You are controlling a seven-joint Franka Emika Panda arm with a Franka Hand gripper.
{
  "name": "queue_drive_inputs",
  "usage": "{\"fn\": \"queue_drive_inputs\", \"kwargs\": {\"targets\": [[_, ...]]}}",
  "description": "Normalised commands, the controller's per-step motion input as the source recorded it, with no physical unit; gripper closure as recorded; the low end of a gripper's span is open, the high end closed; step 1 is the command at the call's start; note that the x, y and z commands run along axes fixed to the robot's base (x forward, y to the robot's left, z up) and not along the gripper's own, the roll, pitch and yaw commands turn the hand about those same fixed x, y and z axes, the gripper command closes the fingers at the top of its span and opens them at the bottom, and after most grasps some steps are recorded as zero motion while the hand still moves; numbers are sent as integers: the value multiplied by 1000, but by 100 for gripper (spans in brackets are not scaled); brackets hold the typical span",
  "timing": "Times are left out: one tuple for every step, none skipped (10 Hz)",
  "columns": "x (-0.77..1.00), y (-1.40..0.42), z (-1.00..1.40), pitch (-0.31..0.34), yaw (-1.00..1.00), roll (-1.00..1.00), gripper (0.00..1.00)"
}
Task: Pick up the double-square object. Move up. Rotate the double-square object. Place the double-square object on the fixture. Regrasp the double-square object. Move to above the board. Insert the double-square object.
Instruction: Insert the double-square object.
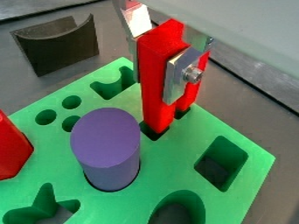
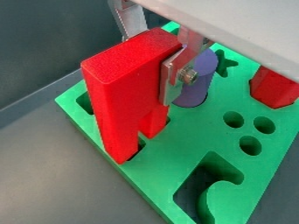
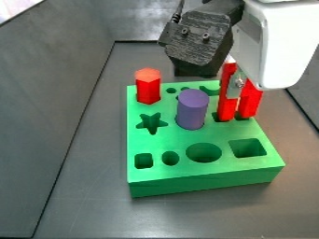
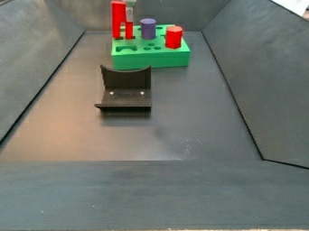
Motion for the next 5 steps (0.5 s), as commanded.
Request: {"fn": "queue_drive_inputs", "kwargs": {"targets": [[-200, 0, -291, 26, -123, 153, 100], [-434, 0, -197, 0, -29, 121, 100], [-83, 0, -26, -71, 0, 10, 100], [-157, -6, -163, -34, 0, 114, 100], [-40, -77, -591, 0, 63, 311, 100]]}}
